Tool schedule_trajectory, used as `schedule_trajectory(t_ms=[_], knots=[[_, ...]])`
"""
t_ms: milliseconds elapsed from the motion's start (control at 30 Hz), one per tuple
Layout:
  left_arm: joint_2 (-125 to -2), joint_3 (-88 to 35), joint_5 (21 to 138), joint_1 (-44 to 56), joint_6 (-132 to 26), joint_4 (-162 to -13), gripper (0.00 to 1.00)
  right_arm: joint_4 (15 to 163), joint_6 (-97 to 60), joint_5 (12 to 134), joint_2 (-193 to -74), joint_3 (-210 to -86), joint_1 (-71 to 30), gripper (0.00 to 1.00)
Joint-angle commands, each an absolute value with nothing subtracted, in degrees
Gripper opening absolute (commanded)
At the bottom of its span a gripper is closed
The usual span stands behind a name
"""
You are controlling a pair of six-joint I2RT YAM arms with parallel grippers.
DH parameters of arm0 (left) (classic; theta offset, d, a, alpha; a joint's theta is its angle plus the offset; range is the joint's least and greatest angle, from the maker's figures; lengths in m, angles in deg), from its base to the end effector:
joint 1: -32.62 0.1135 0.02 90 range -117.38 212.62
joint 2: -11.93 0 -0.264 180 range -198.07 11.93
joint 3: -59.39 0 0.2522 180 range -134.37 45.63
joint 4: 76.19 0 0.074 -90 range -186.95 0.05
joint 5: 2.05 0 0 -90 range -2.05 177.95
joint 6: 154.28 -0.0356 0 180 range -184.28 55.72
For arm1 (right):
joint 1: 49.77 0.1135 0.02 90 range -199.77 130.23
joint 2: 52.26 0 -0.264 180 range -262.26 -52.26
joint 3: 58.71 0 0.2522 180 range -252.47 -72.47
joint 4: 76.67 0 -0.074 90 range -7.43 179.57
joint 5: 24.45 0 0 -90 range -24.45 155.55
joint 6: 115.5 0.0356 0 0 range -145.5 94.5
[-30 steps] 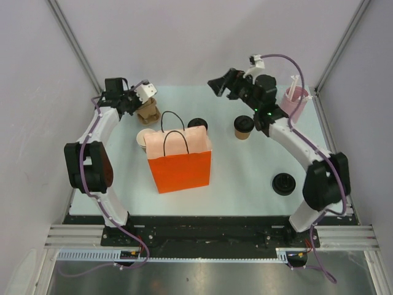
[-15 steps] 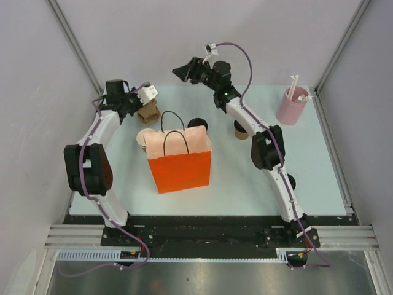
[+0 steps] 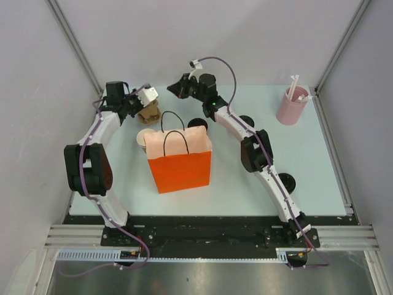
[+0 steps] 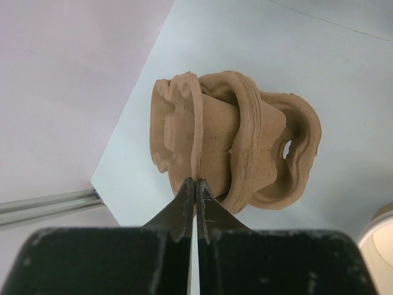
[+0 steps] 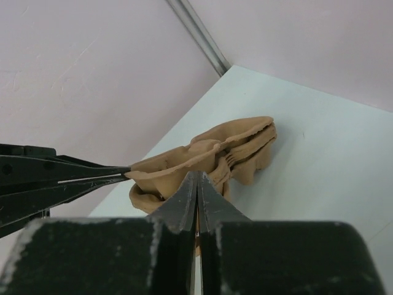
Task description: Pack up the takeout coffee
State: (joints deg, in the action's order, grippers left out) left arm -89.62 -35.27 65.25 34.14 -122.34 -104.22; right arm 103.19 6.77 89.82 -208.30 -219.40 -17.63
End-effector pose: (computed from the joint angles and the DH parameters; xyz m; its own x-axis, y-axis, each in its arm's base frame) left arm 0.4111 -0.0028 0.2807 -0.0551 0.7817 -0.6212 0.6400 0.5052 0.5789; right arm 0.5161 0.3416 0.2495 -0.3879 0.3311 -0.8602 -0.7390 0.4460 0.5049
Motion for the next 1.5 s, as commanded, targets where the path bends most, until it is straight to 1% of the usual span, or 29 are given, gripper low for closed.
schedule_trajectory(t_ms=[0, 167, 533, 833, 933, 967, 1033, 1100, 1167, 1467], knots=[[-87.82, -35.05, 61.93, 34.47, -122.64, -101.65, 0.00, 101.61, 0.27, 89.63, -209.05, -223.29, -15.59, 0.00], [-88.00, -35.23, 61.67, 34.29, -122.46, -101.47, 0.01, 100.99, 0.43, 91.12, -211.77, -224.96, -14.62, 0.00], [-87.30, -34.09, 61.49, 34.11, -123.07, -100.41, 0.00, 94.84, -8.79, 89.64, -212.04, -224.96, -11.89, 0.00], [-86.33, -31.45, 62.11, 33.94, -125.89, -100.33, 0.01, 96.77, -8.36, 89.37, -212.75, -225.75, -11.19, 0.00], [-86.15, -31.19, 62.19, 33.85, -125.62, -100.24, 0.00, 95.80, -9.77, 89.98, -211.34, -223.74, -11.10, 0.00], [-86.24, -31.19, 62.46, 33.85, -125.54, -100.15, 0.00, 97.89, -9.16, 90.51, -210.38, -223.12, -11.45, 0.00], [-86.24, -31.19, 62.98, 33.94, -125.36, -99.97, 0.00, 99.49, -7.48, 90.60, -210.02, -223.64, -11.71, 0.00], [-86.33, -31.27, 63.25, 33.85, -125.10, -99.89, 0.00, 98.97, -9.57, 90.16, -209.32, -225.13, -11.63, 0.00], [-86.33, -31.36, 63.25, 33.94, -125.01, -99.80, 0.00, 98.97, -10.29, 90.25, -208.70, -223.65, -11.37, 0.00], [-86.50, -31.01, 63.69, 33.67, -125.45, -99.80, 0.00, 101.60, -7.92, 89.98, -211.78, -224.87, -10.57, 0.00]])
